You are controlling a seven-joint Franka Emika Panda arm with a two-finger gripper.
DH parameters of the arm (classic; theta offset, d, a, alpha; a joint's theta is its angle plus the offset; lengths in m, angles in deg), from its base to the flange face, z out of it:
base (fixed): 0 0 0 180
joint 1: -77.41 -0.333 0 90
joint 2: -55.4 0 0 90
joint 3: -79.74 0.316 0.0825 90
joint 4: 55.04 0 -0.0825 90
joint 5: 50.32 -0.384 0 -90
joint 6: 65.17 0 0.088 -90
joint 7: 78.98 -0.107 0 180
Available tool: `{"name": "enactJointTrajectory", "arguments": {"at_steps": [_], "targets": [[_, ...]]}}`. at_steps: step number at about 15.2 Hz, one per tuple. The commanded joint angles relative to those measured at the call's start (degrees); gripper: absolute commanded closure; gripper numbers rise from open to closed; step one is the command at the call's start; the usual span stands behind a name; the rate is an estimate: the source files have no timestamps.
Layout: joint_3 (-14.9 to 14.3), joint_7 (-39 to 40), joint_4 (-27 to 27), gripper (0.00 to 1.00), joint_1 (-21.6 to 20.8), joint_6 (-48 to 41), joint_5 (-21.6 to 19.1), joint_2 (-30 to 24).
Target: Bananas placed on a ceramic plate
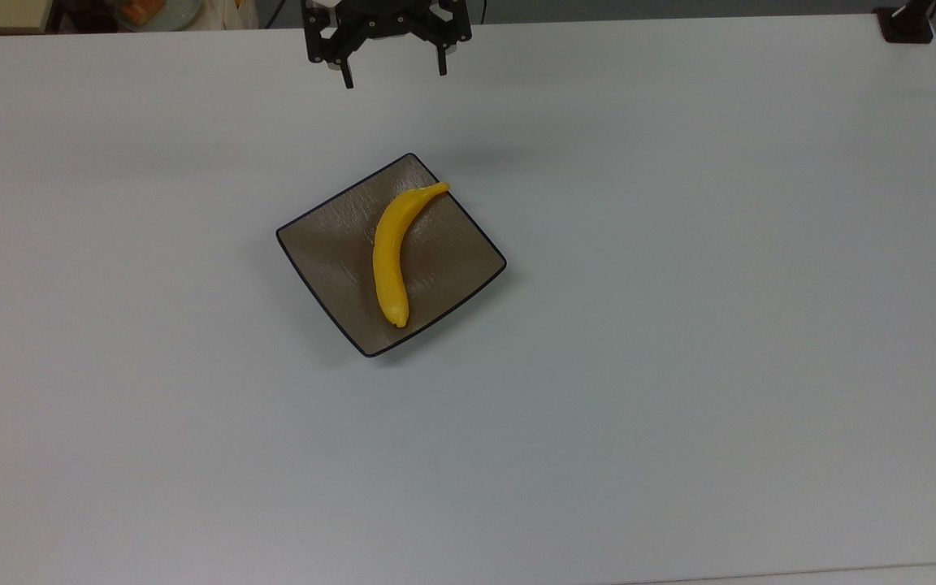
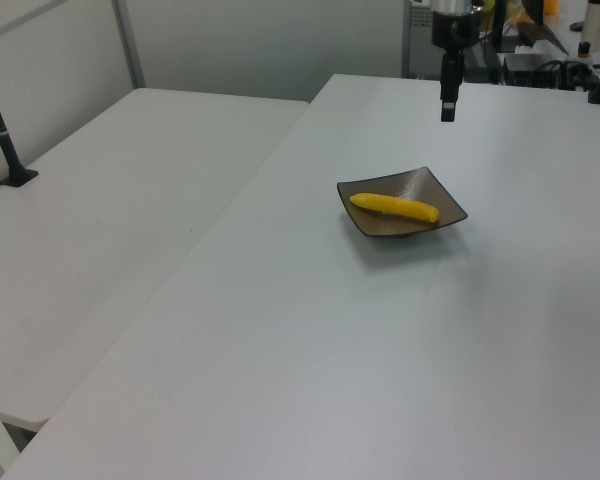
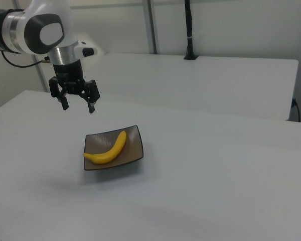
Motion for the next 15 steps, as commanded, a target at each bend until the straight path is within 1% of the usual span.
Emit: {"name": "enactJointTrajectory", "arguments": {"at_steps": [1, 3, 6, 9, 10, 13, 15], "targets": [[0.0, 0.9, -1.8, 0.00, -0.3, 0.4, 1.0, -1.6], [0.0, 0.9, -1.8, 0.00, -0.4, 0.3, 2.3, -1.6], [0.0, 0.8, -1.9, 0.00, -0.5, 0.2, 3.2, -1.6], [0.0, -0.1, -1.7, 0.00, -0.5, 0.1, 3.2, -1.6], [0.0, -1.1, -1.7, 0.00, -0.5, 0.0, 3.2, -1.7], [0.0, -9.1, -1.5, 0.00, -0.5, 0.3, 3.2, -1.8], [0.2, -9.6, -1.6, 0.00, -0.5, 0.5, 3.2, -1.6]]}}
